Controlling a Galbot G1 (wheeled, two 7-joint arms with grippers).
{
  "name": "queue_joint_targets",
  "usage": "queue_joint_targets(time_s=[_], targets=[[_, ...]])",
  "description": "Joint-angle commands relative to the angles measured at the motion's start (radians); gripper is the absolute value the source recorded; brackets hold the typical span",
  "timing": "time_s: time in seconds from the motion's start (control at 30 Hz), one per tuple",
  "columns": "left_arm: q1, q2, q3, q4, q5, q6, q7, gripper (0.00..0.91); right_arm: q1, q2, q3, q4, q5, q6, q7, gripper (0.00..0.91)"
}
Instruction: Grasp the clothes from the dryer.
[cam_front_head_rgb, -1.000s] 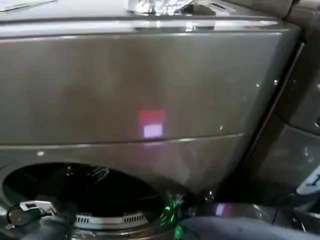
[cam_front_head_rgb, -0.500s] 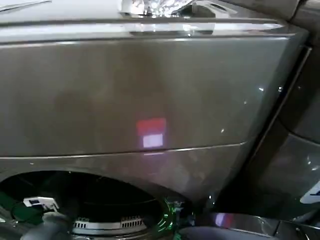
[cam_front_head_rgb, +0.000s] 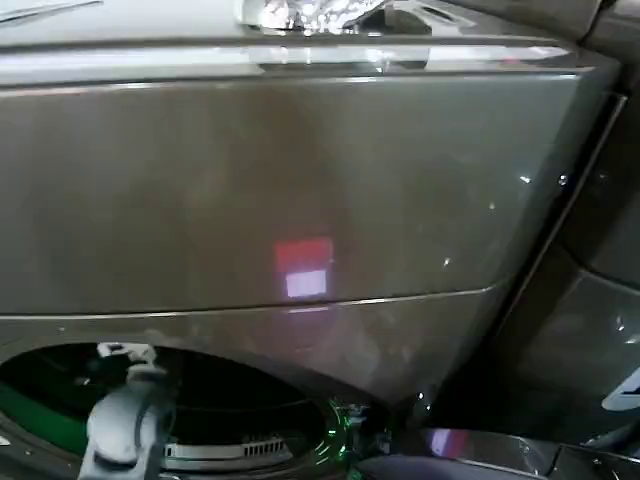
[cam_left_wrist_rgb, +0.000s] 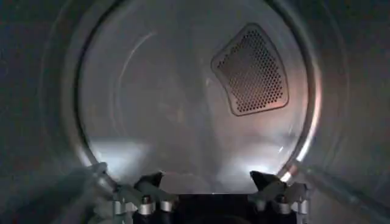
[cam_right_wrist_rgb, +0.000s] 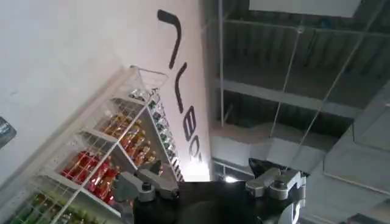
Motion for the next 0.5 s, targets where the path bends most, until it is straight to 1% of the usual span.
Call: queue_joint_targets(time_s=[0.03, 0.13, 0.23, 0.4, 0.5], targets=[[-0.170, -0.001, 0.048, 0.221, 0.000, -0.002, 0.015, 0.907, 0.000, 0.000, 0.003, -0.001, 0.002, 0.000, 0.000, 0.907], [-0.203, 0.002, 0.068, 0.271, 0.008, 0.011, 0.049, 0.907, -0.002, 0.000, 0.007, -0.004, 0.006, 0.000, -0.001, 0.907], [-0.227, 0.012, 0.089, 0.300, 0.021, 0.049, 0.124, 0.907, -0.004, 0.001, 0.011, -0.006, 0.009, -0.001, -0.002, 0.907], [-0.280, 0.038, 0.147, 0.401, 0.153, 0.082, 0.326, 0.907, -0.008, -0.002, 0.016, -0.010, 0.012, -0.001, -0.004, 0.907], [-0.320, 0.037, 0.174, 0.460, 0.227, 0.079, 0.415, 0.907, -0.010, -0.002, 0.018, -0.009, 0.013, -0.001, -0.004, 0.907]])
